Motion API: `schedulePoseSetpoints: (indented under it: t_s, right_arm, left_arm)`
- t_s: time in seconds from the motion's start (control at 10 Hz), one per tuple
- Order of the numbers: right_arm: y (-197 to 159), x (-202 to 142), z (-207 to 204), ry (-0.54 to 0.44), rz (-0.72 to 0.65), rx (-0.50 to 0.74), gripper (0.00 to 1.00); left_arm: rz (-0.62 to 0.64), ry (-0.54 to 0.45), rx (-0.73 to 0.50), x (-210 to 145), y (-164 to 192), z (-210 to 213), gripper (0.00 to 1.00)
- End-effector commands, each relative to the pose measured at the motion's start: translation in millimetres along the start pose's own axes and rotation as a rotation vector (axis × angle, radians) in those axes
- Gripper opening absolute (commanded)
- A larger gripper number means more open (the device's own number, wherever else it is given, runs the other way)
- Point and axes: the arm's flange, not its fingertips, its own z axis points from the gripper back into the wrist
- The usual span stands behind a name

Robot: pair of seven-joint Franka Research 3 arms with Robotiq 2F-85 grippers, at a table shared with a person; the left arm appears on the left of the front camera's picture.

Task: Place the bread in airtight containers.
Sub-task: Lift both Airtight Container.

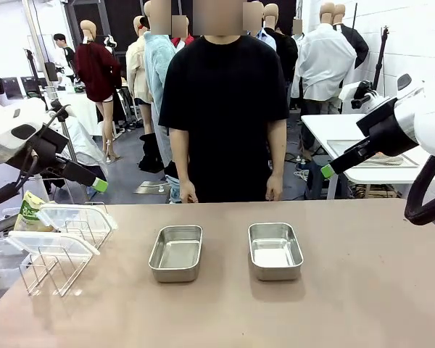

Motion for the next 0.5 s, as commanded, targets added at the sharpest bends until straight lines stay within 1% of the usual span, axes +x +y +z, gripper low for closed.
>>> schedulePoseSetpoints:
  t_s: [0.0, 0.4]
  right_arm:
    - [-2.3, -0.2, 3.6, -0.009, -0.007, -0.002, 1.0]
    - [-2.3, -0.2, 3.6, -0.009, -0.007, -0.002, 1.0]
  left_arm:
    - [-0.016, 0.002, 0.01, 0.2, 0.2, 1.2, 1.0]
    - [-0.016, 0.002, 0.01, 0.2, 0.2, 1.2, 1.0]
